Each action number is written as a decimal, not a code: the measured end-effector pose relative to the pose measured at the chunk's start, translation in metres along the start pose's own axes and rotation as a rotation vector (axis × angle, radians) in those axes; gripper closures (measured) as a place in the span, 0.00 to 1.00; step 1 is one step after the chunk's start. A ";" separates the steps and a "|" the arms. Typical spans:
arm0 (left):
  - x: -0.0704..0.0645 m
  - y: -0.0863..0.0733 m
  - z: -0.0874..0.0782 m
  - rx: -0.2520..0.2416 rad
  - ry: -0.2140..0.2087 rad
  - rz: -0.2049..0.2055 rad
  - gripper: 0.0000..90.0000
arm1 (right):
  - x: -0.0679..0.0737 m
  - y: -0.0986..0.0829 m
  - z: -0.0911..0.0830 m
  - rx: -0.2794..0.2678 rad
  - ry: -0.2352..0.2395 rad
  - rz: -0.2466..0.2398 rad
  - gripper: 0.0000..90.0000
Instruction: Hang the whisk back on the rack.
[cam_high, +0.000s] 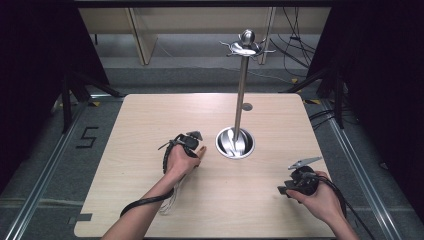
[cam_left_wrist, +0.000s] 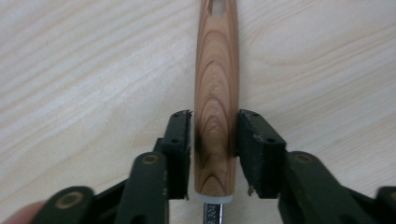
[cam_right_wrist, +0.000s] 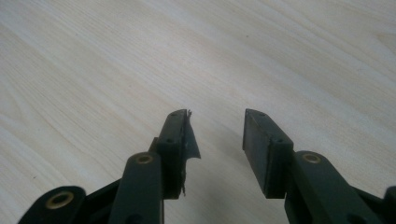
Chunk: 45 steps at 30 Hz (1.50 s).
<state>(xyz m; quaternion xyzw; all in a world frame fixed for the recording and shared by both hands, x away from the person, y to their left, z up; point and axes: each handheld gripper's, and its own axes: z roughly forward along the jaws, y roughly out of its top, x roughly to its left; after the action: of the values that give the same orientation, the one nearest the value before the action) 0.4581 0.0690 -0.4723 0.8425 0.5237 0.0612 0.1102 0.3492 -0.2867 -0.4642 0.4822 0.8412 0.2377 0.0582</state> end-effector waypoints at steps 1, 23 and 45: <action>0.001 0.000 0.002 0.005 -0.002 -0.004 0.66 | 0.000 0.000 0.000 0.000 0.000 0.000 0.68; 0.007 -0.011 -0.009 -0.069 -0.056 -0.026 0.76 | -0.002 -0.001 0.000 -0.006 0.000 -0.030 0.68; 0.027 -0.056 -0.073 -0.505 -0.144 0.076 0.76 | -0.001 -0.001 0.000 -0.025 -0.009 -0.034 0.67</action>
<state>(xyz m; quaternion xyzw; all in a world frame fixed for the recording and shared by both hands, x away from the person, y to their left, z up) 0.4054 0.1256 -0.4157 0.8097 0.4505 0.1339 0.3515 0.3492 -0.2879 -0.4642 0.4681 0.8460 0.2451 0.0720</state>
